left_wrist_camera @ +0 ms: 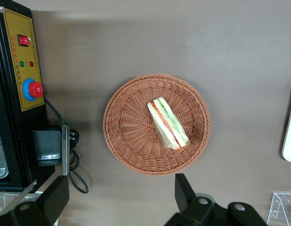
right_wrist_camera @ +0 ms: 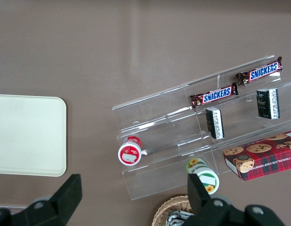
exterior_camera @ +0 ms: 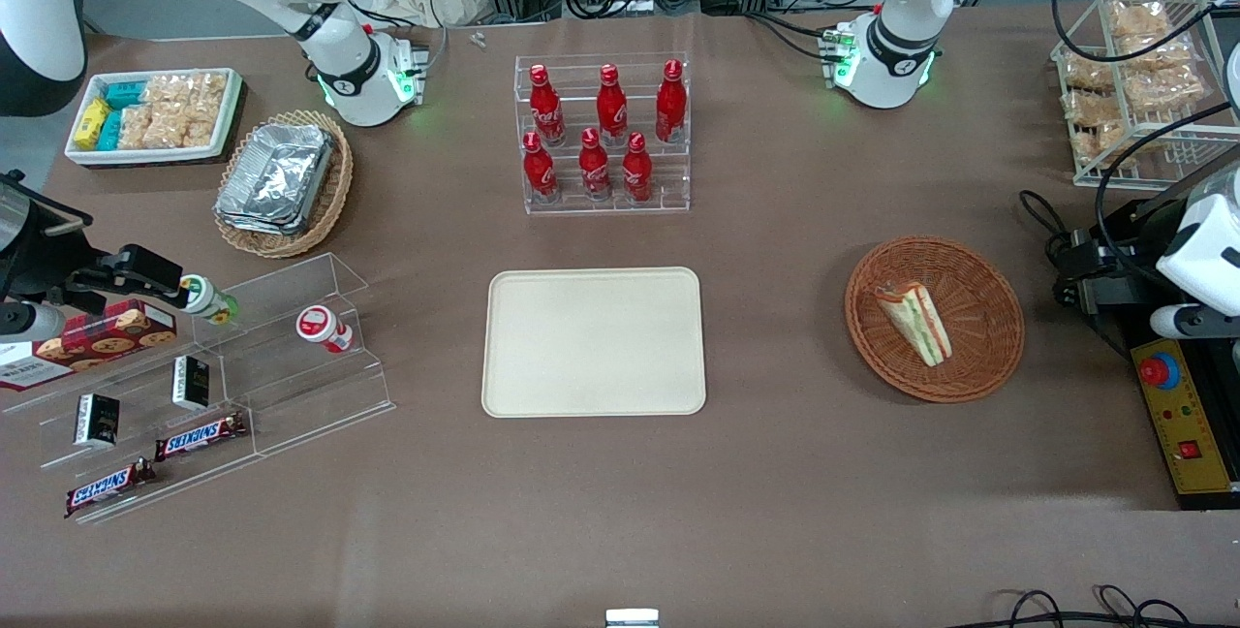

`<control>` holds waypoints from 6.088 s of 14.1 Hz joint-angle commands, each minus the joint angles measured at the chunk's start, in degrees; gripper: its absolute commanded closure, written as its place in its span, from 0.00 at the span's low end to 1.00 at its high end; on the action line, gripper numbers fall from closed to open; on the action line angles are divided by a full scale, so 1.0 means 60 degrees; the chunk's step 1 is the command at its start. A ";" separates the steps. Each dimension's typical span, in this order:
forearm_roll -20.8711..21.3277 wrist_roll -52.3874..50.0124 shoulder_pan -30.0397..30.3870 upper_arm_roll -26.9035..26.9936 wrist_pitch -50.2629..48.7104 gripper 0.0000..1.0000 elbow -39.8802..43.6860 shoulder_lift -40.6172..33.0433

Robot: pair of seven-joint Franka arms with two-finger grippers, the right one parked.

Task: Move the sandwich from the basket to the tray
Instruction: 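Move the left gripper over the wrapped sandwich in the wicker basket, then lower the open left gripper around the sandwich, then close the left gripper on the sandwich and lift it from the basket, then carry the sandwich with the left gripper over to the cream tray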

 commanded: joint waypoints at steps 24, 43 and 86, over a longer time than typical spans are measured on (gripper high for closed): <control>-0.0671 -0.4634 -0.0077 -0.0467 0.7225 0.01 -0.7427 -0.0853; -0.0540 -0.5205 -0.0033 -0.0306 0.8680 1.00 -0.7925 -0.0161; 0.1790 -0.5980 -0.3871 -0.2781 0.7079 0.01 -0.1802 0.5125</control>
